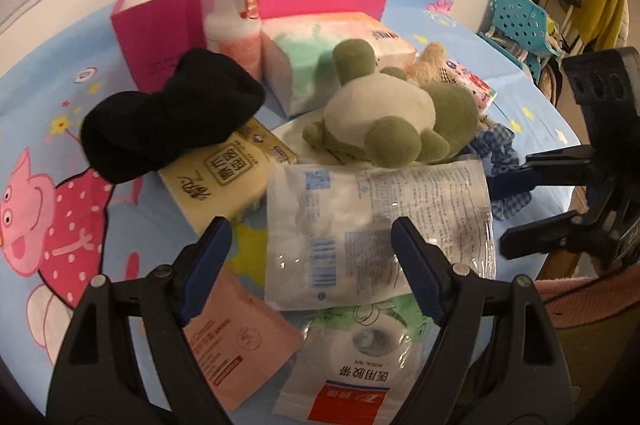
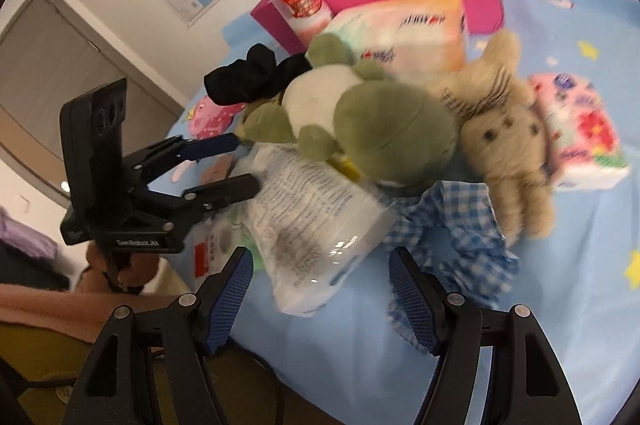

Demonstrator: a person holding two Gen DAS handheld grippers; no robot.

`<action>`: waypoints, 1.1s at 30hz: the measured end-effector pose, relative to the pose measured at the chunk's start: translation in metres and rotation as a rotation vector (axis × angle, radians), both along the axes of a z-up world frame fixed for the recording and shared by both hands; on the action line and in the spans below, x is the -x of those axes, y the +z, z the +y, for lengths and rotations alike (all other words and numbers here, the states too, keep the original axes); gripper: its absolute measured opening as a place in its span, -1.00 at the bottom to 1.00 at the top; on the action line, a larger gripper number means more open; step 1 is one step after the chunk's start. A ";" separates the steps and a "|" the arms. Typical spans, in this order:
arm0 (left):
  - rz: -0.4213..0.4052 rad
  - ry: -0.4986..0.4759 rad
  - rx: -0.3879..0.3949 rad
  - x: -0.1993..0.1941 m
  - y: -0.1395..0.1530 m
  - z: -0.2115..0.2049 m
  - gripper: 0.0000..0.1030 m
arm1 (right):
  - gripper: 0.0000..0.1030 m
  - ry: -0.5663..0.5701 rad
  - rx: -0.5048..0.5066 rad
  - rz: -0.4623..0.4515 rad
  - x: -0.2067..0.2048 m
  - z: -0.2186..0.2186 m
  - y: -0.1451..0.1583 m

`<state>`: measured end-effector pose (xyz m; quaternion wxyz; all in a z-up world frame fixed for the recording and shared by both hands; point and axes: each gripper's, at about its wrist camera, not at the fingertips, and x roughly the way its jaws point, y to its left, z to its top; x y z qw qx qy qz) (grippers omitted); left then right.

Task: Organize soft objects
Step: 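Grasp the clear plastic bag with the right gripper and lift it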

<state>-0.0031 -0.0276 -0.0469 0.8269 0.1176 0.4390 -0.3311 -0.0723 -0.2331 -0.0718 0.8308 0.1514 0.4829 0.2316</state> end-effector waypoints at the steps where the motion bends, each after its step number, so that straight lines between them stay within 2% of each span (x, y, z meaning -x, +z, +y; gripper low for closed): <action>1: 0.005 -0.010 0.001 -0.001 -0.001 -0.002 0.61 | 0.32 -0.003 -0.008 0.004 -0.002 0.002 -0.002; 5: 0.051 -0.041 0.034 -0.005 -0.004 -0.006 0.61 | 0.11 -0.003 0.001 -0.006 -0.006 0.008 -0.007; 7: 0.097 -0.061 0.064 -0.007 -0.007 -0.006 0.61 | -0.23 -0.007 0.017 -0.011 -0.007 0.010 -0.007; 12: 0.101 -0.076 0.078 -0.001 -0.007 -0.006 0.61 | -0.42 -0.014 0.041 -0.062 -0.006 0.014 0.001; 17: 0.094 -0.088 0.113 0.008 0.002 -0.001 0.58 | -0.48 0.004 0.097 -0.136 0.004 0.015 0.020; 20: 0.089 -0.070 0.101 0.008 0.001 0.003 0.58 | -0.54 0.020 0.141 -0.183 0.005 0.014 0.028; 24: 0.132 -0.052 0.109 0.000 -0.006 0.009 0.58 | -0.60 0.016 0.134 -0.208 0.005 0.004 0.036; 30: 0.140 -0.119 0.125 -0.004 -0.006 -0.006 0.63 | -0.62 0.048 0.175 -0.246 0.004 0.014 0.038; 33: 0.186 -0.130 0.167 -0.010 -0.006 -0.006 0.63 | -0.65 0.042 0.181 -0.268 0.006 0.013 0.040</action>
